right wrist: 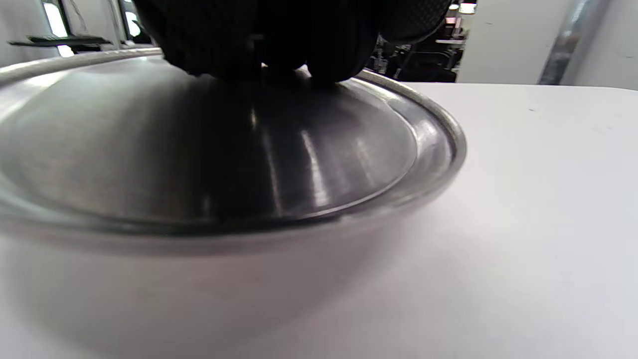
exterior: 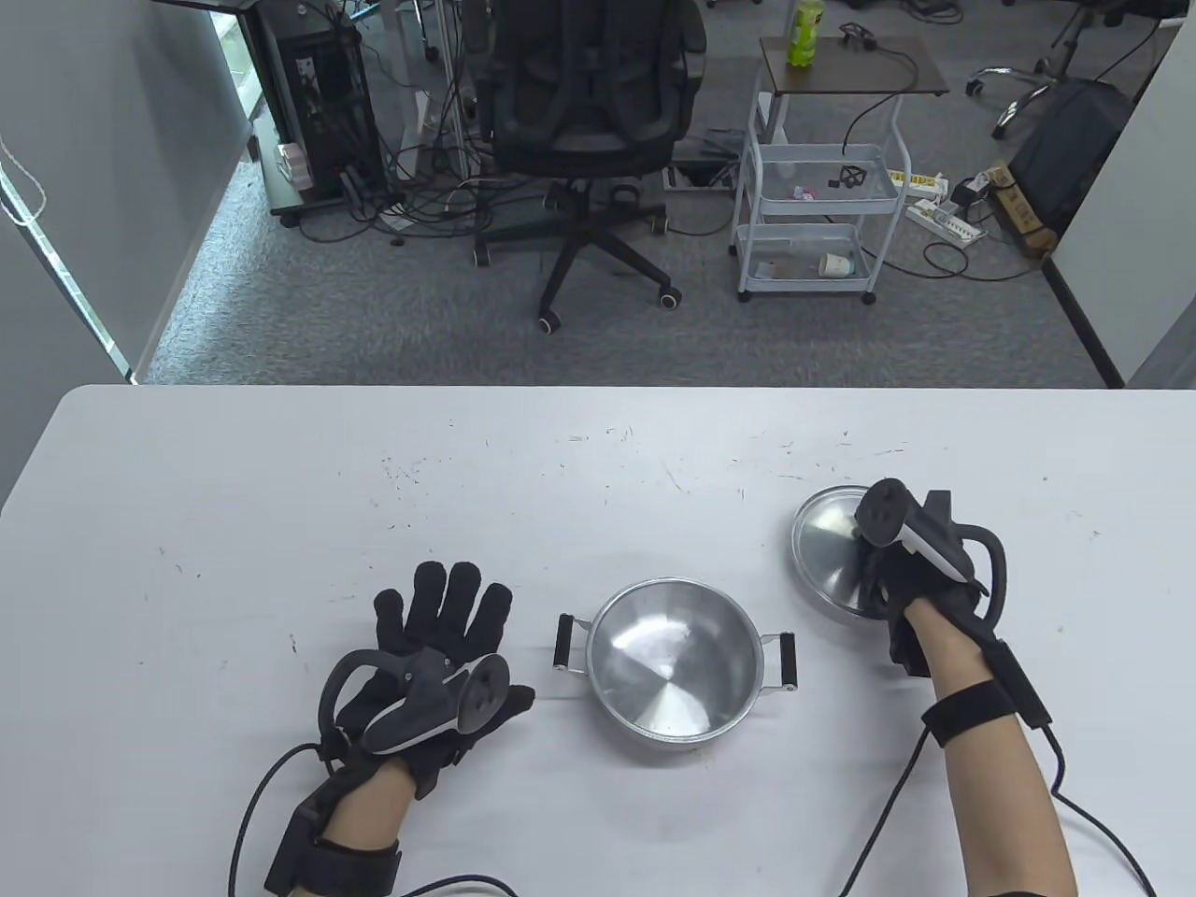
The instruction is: Cover the pot
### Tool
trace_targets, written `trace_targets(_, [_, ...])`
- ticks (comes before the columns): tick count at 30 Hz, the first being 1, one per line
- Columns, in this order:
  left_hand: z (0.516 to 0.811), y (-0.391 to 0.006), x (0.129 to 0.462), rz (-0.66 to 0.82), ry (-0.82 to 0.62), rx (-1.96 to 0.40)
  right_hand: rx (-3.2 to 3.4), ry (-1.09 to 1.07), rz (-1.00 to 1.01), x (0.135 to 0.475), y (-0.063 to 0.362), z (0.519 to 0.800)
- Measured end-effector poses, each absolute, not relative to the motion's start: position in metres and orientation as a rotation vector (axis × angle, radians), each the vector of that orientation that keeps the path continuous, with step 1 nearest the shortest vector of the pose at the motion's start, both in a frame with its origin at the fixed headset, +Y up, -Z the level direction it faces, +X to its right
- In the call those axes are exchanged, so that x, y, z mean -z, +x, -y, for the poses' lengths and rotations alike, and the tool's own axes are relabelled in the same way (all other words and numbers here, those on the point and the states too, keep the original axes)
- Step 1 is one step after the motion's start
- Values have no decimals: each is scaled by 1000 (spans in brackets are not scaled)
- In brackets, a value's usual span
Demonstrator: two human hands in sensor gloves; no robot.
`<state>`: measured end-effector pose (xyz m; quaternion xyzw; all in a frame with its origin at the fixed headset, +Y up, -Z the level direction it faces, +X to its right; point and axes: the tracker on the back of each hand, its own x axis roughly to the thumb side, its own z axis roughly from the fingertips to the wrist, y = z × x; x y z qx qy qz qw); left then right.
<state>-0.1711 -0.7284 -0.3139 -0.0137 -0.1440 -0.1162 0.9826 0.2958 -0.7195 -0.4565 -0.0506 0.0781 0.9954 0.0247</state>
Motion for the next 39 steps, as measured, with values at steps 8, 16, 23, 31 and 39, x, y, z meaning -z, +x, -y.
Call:
trace_targets(8, [736, -166, 316, 289, -61, 263, -2987, 353, -85, 391, 239, 642])
trace_targets(16, [739, -167, 317, 288, -83, 279, -3015, 795, -142, 357, 153, 653])
trace_targets(23, [738, -165, 316, 285, -97, 294, -3079, 960, -237, 350, 105, 682])
trace_targets(31, [735, -168, 316, 281, -94, 280, -3068, 949, -291, 352, 101, 688])
trace_targets(39, [736, -167, 316, 283, -101, 280, -3086, 930, -308, 353, 104, 688])
